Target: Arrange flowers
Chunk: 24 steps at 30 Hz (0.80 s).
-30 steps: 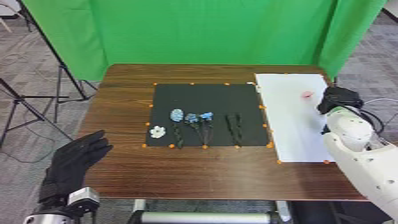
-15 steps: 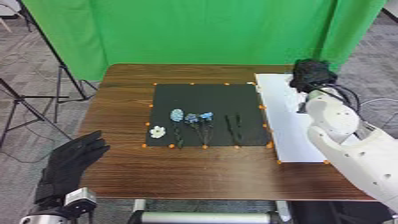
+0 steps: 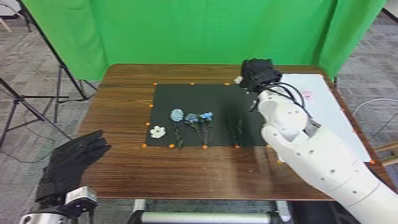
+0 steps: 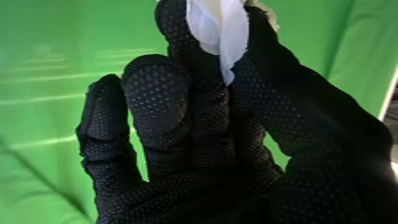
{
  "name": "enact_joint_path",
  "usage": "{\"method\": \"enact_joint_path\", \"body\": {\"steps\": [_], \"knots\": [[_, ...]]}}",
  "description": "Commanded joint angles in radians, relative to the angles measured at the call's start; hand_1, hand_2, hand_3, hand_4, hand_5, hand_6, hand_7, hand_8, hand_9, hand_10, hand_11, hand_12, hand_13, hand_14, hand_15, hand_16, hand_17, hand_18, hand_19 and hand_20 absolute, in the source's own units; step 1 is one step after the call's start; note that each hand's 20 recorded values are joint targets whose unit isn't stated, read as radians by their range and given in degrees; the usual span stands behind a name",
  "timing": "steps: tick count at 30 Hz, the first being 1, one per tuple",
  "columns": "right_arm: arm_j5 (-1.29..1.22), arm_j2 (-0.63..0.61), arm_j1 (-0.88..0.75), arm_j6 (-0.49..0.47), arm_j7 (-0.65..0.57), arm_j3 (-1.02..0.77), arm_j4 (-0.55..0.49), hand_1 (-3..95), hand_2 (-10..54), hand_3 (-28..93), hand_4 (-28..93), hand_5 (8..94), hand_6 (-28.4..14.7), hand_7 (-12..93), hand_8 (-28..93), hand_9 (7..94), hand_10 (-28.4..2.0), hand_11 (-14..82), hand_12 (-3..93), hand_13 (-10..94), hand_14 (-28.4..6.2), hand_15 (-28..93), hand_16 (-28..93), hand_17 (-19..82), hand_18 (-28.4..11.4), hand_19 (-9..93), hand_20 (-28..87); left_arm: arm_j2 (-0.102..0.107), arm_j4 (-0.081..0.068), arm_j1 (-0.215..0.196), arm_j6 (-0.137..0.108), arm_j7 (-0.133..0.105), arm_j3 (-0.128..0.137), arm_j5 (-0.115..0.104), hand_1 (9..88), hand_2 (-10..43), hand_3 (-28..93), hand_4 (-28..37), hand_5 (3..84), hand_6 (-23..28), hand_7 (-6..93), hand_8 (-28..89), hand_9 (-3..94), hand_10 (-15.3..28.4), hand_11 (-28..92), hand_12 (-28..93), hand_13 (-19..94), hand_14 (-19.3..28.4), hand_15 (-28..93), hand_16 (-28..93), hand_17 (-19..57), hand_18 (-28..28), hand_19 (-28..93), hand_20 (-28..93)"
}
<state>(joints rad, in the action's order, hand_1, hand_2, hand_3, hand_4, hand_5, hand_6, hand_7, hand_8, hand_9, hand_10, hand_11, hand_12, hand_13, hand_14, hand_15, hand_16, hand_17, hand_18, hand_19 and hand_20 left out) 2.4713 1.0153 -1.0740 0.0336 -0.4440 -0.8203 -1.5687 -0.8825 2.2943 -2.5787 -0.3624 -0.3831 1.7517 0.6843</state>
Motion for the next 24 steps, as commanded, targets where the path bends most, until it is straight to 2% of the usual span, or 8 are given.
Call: {"method": "enact_joint_path", "body": {"steps": [1, 3, 12, 13, 14, 18, 22, 24], "knots": [[0.062, 0.016, -0.054, 0.0, 0.04, 0.031, 0.032, 54.1, -9.5, 78, -28, 79.5, 0.9, 27, 2, 89.4, -5.3, 14.9, 40.6, 71, -3.5, 65, 34, 27, -23.3, 83, 35, -0.008, 0.0, 0.015, 0.026, 0.025, 0.004, 0.013, 27.4, 6.2, 83, -13.0, 46.5, 14.1, 14.7, -9, 39.1, 22.2, 37, 9, 28, 28.4, 60, -13, -9.7, 21.3, 56, 12], [0.057, 0.015, -0.063, -0.013, 0.033, 0.021, 0.029, 54.0, -9.5, 78, -28, 79.3, 1.0, 27, 2, 89.4, -5.3, 14.9, 40.5, 71, -3.4, 65, 34, 27, -23.3, 83, 35, -0.012, -0.003, 0.016, 0.037, 0.032, 0.01, 0.012, 27.4, 6.2, 83, -13.0, 46.5, 14.1, 14.7, -9, 39.1, 22.2, 37, 9, 28, 28.4, 60, -13, -9.7, 21.2, 56, 12], [0.057, 0.033, -0.093, -0.014, 0.034, 0.014, 0.044, 53.6, -9.5, 78, -28, 78.5, 0.8, 27, 1, 88.1, -6.1, 14.5, 40.1, 69, -2.8, 64, 35, 26, -22.9, 82, 34, -0.011, -0.009, 0.036, 0.046, 0.047, 0.01, 0.018, 27.3, 6.1, 83, -13.1, 46.5, 14.2, 14.6, -9, 39.5, 22.4, 37, 9, 30, 28.4, 61, -13, -9.6, 21.2, 56, 12], [0.057, 0.037, -0.094, -0.018, 0.031, 0.015, 0.04, 53.5, -9.5, 79, -28, 78.1, 0.8, 28, 1, 87.8, -6.2, 14.5, 40.0, 68, -2.9, 63, 35, 26, -22.9, 82, 34, -0.008, -0.009, 0.036, 0.045, 0.041, 0.009, 0.015, 27.3, 6.1, 83, -13.0, 46.5, 14.2, 14.6, -9, 39.5, 22.4, 37, 9, 30, 28.4, 61, -13, -9.6, 21.2, 56, 12], [0.057, 0.043, -0.097, -0.026, 0.029, 0.009, 0.039, 53.2, -9.5, 79, -28, 77.8, 0.9, 28, 0, 87.5, -6.2, 14.4, 39.8, 68, -2.9, 63, 35, 25, -22.6, 82, 34, -0.011, -0.009, 0.04, 0.051, 0.053, 0.01, 0.021, 27.3, 6.1, 83, -13.0, 46.5, 14.2, 14.6, -9, 39.5, 22.4, 37, 9, 30, 28.4, 61, -13, -9.6, 21.2, 56, 12], [0.051, 0.049, -0.103, -0.046, 0.034, 0.004, 0.027, 51.6, -9.5, 79, -28, 74.9, 0.7, 29, -1, 85.3, -6.9, 14.7, 39.0, 66, -3.5, 64, 35, 24, -22.5, 81, 34, -0.01, -0.011, 0.041, 0.049, 0.052, 0.01, 0.02, 27.4, 6.1, 83, -13.1, 46.5, 14.2, 14.6, -9, 39.5, 22.4, 37, 9, 29, 28.4, 61, -13, -9.6, 21.3, 56, 12], [0.025, 0.052, -0.111, -0.086, 0.027, -0.009, 0.008, 47.2, -9.5, 80, -28, 71.0, -0.4, 30, -3, 81.3, -7.6, 16.3, 37.2, 62, -5.8, 66, 32, 22, -22.8, 81, 33, -0.012, -0.011, 0.04, 0.051, 0.055, 0.01, 0.02, 27.4, 6.1, 83, -13.2, 46.5, 14.2, 14.6, -9, 39.6, 22.5, 37, 9, 29, 28.4, 61, -13, -9.6, 21.3, 56, 12], [0.017, 0.056, -0.116, -0.099, 0.035, -0.021, 0.004, 43.3, -9.5, 82, -28, 69.4, -0.8, 28, -3, 76.7, -9.5, 24.2, 31.3, 60, -7.8, 68, 29, 21, -23.1, 80, 34, -0.011, -0.011, 0.039, 0.047, 0.053, 0.01, 0.019, 27.4, 6.1, 83, -13.1, 46.5, 14.2, 14.6, -9, 39.5, 22.5, 37, 9, 29, 28.4, 61, -13, -9.7, 21.3, 56, 12]]}}
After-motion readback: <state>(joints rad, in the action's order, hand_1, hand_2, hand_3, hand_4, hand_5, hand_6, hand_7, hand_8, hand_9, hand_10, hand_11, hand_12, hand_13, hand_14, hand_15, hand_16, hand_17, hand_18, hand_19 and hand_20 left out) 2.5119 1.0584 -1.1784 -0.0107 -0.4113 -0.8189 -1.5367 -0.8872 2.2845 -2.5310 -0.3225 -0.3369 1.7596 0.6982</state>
